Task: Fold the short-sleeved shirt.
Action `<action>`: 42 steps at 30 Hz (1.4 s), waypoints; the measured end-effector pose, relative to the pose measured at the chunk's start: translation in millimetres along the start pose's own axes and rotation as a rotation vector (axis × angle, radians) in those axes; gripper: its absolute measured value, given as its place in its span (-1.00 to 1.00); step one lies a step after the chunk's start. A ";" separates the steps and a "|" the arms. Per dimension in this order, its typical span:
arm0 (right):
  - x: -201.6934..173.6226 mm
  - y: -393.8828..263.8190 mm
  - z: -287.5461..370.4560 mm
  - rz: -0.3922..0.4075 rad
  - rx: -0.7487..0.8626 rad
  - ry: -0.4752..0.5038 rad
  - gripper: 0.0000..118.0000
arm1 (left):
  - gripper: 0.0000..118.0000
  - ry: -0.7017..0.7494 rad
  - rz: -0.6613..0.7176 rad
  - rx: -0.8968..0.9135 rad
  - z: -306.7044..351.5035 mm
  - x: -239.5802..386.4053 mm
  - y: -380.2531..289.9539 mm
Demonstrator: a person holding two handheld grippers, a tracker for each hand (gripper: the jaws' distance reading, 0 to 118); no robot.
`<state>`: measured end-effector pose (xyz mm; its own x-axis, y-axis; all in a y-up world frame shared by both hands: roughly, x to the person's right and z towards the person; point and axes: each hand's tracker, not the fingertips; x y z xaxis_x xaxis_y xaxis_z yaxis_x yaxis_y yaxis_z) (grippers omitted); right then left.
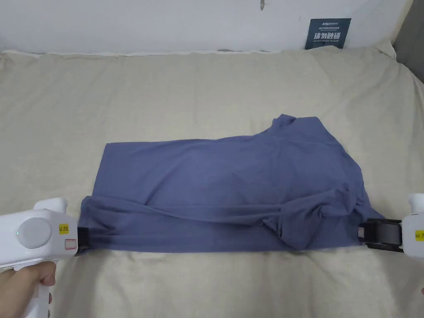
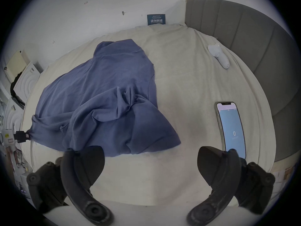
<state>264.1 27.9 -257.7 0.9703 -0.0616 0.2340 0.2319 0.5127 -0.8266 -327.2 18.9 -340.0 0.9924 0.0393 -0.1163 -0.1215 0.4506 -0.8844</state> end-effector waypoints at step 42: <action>23.6 -116.2 63.0 0.023 -0.190 0.088 -1.00 | -0.94 0.007 -0.069 -0.094 79.4 -47.4 -126.9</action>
<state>255.7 20.8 -123.9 0.9757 -0.1311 0.1753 0.2107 0.3451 -0.9146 -357.5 30.7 -186.4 0.9984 0.0045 -0.0561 -0.0539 0.3661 -0.9290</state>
